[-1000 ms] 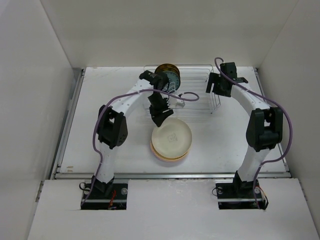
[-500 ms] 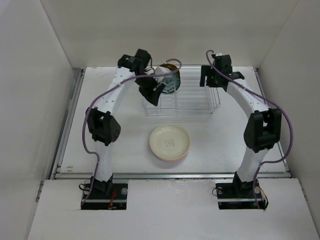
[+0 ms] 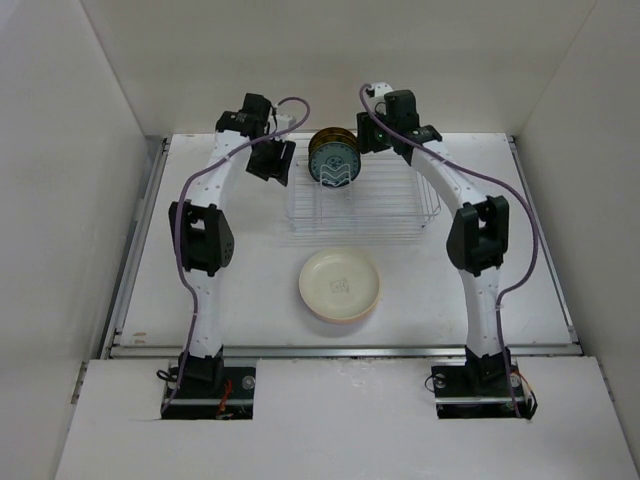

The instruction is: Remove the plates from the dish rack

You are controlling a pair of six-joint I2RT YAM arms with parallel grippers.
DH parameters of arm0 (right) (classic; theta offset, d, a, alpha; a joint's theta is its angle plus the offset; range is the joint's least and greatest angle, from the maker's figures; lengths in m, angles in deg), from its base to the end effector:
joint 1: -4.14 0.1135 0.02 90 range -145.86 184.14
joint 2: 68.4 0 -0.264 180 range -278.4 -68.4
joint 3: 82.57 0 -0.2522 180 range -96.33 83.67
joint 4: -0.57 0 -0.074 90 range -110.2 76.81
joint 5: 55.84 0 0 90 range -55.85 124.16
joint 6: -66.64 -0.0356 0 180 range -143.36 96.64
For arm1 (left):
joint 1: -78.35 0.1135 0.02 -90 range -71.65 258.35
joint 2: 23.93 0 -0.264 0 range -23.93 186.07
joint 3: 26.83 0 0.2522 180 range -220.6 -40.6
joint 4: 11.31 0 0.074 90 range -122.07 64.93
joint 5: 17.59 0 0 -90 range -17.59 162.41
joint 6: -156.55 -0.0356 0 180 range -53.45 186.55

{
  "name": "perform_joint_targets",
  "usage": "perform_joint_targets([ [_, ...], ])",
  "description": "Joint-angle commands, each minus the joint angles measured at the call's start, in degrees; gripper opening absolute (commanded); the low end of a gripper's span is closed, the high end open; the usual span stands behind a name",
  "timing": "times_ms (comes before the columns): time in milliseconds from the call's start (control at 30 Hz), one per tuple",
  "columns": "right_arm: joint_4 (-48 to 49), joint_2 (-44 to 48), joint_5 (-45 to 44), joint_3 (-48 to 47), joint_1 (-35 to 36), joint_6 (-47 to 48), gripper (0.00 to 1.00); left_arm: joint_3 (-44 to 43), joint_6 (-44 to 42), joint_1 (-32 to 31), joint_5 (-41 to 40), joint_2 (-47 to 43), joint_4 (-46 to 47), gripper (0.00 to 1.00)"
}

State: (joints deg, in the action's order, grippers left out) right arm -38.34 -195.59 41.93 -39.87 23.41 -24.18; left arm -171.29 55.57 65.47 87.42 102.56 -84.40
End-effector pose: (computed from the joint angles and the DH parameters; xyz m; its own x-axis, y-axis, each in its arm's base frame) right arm 0.4927 0.1773 0.3154 -0.4610 -0.1461 -0.8753 -0.4323 0.8984 0.0777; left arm 0.4648 -0.1157 0.3146 -0.7166 0.3526 -0.6019 0.5054 0.8571 -0.0997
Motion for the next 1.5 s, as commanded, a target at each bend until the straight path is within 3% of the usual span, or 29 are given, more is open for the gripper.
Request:
perform_joint_targets([
  [0, 2.7, -5.0, 3.7, -5.7, 0.6, 1.6, 0.53, -2.3, 3.2, -0.6, -1.5, 3.1, 2.5, 0.53],
  [133, 4.2, -8.1, 7.0, -7.7, 1.1, 1.6, 0.53, -1.2, 3.2, -0.6, -3.4, 5.1, 3.9, 0.53],
  [200, 4.2, -9.4, 7.5, -7.7, 1.1, 1.1, 0.46, -1.2, 3.2, -0.6, -3.4, 6.5, 3.9, 0.49],
  [267, 4.2, -9.9, 8.1, -7.7, 1.1, 1.1, 0.42, -1.2, 3.2, -0.6, -2.4, 7.2, 3.9, 0.38],
  [367, 4.2, -9.9, 6.7, -6.5, 1.1, 1.1, 0.22, -0.6, 3.2, -0.6, 0.0, 8.4, 3.9, 0.21],
  [400, 4.2, -9.4, 6.6, -6.4, 1.1, 1.1, 0.16, -0.6, 3.2, -0.6, 0.0, 8.4, 3.3, 0.1],
  [467, 4.2, -8.9, 5.9, -5.9, 1.1, 1.1, 0.03, -0.6, 3.2, -0.6, 0.7, 8.9, 2.8, 0.01],
  [967, 7.9, 5.4, 0.8, 2.0, 2.8, 1.1, 0.0, 1.4, 7.6, -0.6, 3.3, 7.9, 2.3, 0.0],
  [1033, 7.9, 6.3, 0.1, 3.5, 2.8, 1.6, 0.0, 1.4, 7.6, -0.6, 3.3, 7.9, 2.3, 0.08],
  [1067, 7.4, 6.3, -0.5, 5.1, 3.3, 1.6, 0.0, 1.4, 7.6, 0.0, 3.3, 7.1, 2.3, 0.18],
  [1233, 4.3, 8.7, -0.5, 8.0, 3.3, 0.4, 0.0, 2.5, 5.9, 0.5, 4.9, 2.5, 4.2, 0.49],
  [1467, 1.1, 10.1, 3.6, 12.3, 3.3, -2.4, 0.0, 7.0, -2.9, 0.5, 11.2, -6.3, 8.5, 0.58],
])
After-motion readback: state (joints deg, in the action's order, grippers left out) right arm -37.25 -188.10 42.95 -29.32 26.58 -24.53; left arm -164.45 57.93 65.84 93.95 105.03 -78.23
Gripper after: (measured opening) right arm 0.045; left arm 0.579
